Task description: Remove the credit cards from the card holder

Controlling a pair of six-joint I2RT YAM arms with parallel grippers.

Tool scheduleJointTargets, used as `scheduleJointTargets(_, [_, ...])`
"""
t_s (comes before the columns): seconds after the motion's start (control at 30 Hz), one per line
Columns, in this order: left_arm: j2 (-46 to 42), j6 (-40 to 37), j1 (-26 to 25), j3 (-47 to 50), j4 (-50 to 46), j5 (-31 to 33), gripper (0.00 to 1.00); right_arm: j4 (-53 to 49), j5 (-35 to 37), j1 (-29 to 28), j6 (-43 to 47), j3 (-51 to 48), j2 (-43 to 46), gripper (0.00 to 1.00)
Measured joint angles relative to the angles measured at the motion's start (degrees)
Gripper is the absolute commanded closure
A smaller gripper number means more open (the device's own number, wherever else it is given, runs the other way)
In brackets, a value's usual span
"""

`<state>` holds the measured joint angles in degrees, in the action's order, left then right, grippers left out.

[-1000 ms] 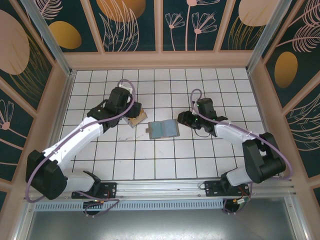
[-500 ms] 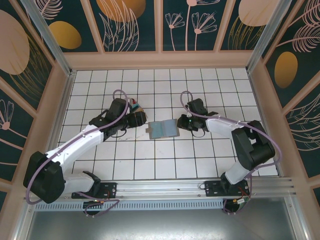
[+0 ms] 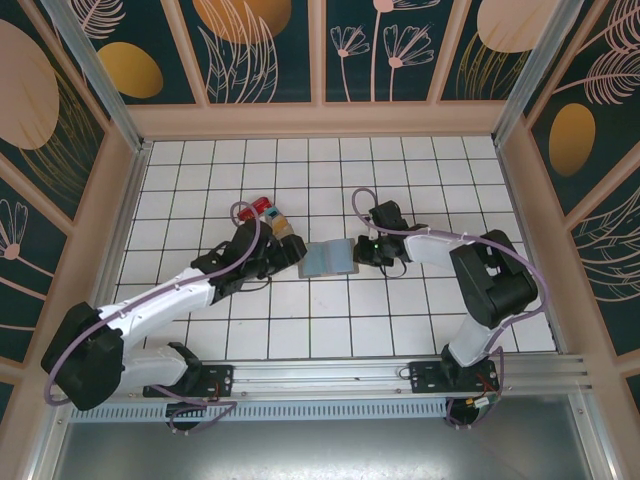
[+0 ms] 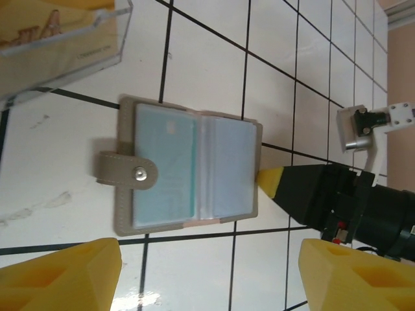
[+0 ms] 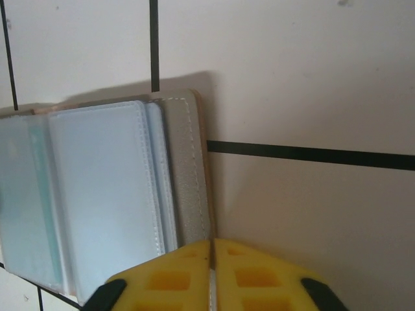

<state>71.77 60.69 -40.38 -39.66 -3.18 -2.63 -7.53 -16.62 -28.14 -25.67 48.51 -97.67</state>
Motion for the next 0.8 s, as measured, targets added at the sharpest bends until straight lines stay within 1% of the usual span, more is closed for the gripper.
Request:
scheduleJointTargets(0.17, [2.97,2.67,-0.66,2.36,3.98,0.15,0.27,0.02,-0.83,0.0,0.07,0.02,0.0,0.96])
scheduleJointTargets(0.33, [8.22,3.48,-0.96,2.38,7.69,0.07,0.28,0.0,-1.51,-0.11,0.09,0.0,0.0,0.97])
scheduleJointTargets(0.53, [14.19,3.43,-1.01,-0.04,9.18,0.07,0.29,0.02,-1.92,-0.11,0.07,-0.09,0.0,0.97])
scheduleJointTargets(0.8, [17.79,2.95,-1.05,-2.12,10.27,-0.52,0.29,0.17,-2.8,-0.13,0.07,-0.31,0.0,0.97])
